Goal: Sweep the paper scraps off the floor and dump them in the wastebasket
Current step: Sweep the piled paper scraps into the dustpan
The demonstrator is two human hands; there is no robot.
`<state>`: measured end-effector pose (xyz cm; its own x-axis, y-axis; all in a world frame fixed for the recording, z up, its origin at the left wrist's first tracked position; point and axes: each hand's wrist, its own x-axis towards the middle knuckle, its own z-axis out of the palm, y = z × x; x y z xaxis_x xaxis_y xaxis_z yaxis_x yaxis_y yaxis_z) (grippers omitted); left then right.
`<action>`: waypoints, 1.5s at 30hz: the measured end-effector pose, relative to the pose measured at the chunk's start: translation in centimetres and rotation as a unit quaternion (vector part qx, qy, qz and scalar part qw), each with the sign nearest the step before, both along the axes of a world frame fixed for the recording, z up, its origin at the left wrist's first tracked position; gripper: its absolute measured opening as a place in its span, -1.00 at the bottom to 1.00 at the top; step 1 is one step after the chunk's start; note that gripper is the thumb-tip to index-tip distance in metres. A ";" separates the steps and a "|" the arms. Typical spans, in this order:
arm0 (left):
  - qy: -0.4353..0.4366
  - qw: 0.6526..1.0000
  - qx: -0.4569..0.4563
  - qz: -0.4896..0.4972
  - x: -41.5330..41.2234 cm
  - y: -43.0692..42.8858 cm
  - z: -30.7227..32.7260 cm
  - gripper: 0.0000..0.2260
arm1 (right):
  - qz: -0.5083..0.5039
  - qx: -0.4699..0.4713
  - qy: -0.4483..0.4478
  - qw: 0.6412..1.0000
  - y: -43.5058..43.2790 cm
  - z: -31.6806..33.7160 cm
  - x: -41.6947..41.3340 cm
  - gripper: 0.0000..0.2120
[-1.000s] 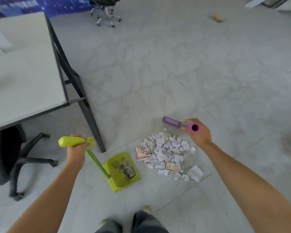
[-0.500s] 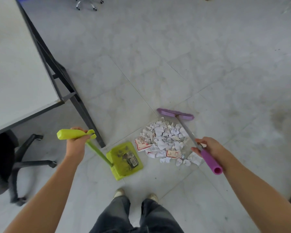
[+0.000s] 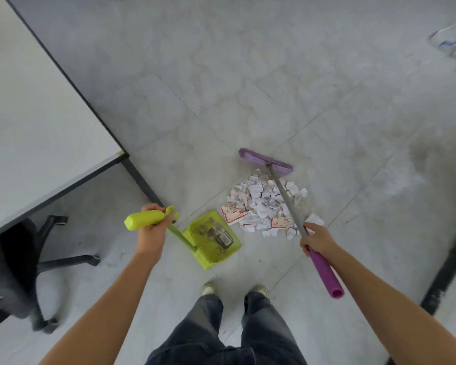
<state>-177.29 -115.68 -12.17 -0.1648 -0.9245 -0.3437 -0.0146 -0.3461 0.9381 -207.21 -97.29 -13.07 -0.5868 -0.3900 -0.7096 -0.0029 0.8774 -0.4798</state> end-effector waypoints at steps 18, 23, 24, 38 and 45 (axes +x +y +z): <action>0.022 1.000 0.003 0.016 -4.8 1.3 1.0 -0.65 | 0.268 0.179 0.117 0.939 9.6 5.9 -5.2 -0.40; -0.003 1.000 -0.004 -0.006 -6.7 0.1 1.1 -0.68 | 0.225 0.161 0.119 0.954 10.6 5.7 -5.8 -0.40; -0.010 1.000 -0.004 -0.012 -6.8 -0.1 1.1 -0.68 | 0.213 0.153 0.114 0.958 10.3 5.4 -5.9 -0.39; -0.366 0.902 -0.172 -0.153 -0.1 -1.8 6.1 -0.32 | 0.094 0.103 0.011 0.990 4.5 1.2 -6.5 -0.72; -0.642 0.602 -0.171 -0.444 -6.1 -5.1 7.9 -0.68 | 0.101 0.103 -0.006 0.990 7.1 1.5 -3.7 -0.59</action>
<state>-183.40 -120.81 -4.31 -0.4473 -0.7212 -0.5289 -0.8398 0.5421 -0.0288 -210.96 -90.15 -11.54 -0.5026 -0.3452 -0.7926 -0.1833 0.9385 -0.2926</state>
